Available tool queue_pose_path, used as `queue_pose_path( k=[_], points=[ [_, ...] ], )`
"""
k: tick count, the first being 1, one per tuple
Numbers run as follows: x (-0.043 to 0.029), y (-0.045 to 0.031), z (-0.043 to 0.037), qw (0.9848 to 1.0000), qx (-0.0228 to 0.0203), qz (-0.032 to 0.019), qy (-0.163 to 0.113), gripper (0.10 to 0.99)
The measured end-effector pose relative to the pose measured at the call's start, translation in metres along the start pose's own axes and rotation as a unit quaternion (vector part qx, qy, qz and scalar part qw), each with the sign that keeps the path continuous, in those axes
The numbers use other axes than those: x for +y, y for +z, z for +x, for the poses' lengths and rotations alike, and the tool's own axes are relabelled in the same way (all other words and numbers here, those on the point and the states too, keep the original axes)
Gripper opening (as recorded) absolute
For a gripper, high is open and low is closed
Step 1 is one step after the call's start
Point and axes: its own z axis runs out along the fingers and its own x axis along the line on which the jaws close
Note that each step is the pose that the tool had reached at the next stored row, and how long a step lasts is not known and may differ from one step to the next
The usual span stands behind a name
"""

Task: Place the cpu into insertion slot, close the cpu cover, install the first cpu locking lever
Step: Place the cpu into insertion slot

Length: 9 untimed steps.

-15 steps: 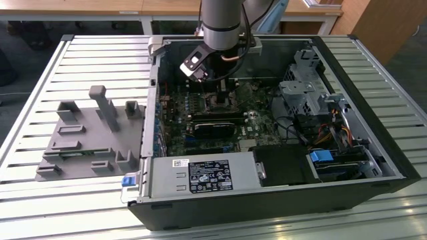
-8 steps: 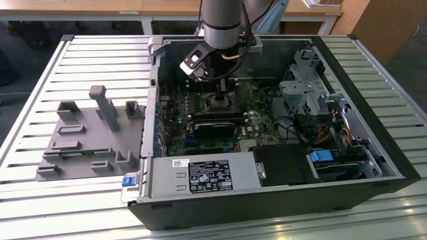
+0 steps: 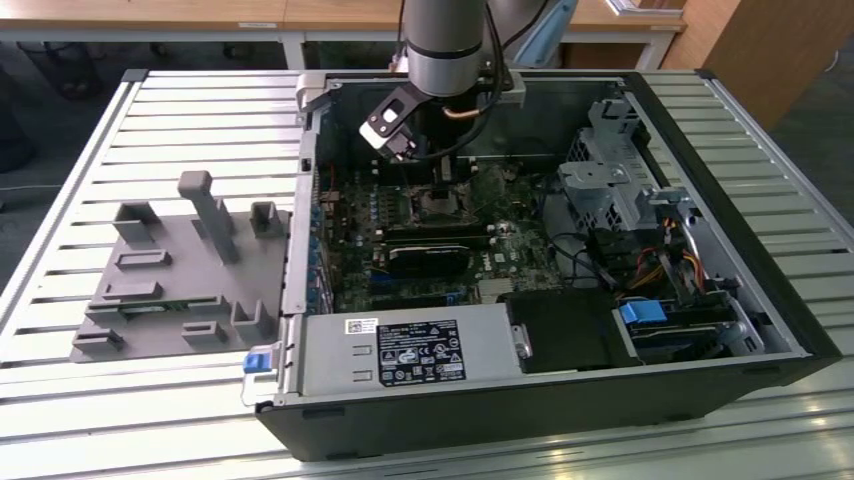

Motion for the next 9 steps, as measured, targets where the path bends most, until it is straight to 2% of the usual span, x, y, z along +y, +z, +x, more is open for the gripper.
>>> queue_pose_path(
  k=[9],
  points=[
    [-0.0004, -0.0015, 0.0000, 1.0000, 0.0000, 0.0000, 0.000, 0.106]
  ],
)
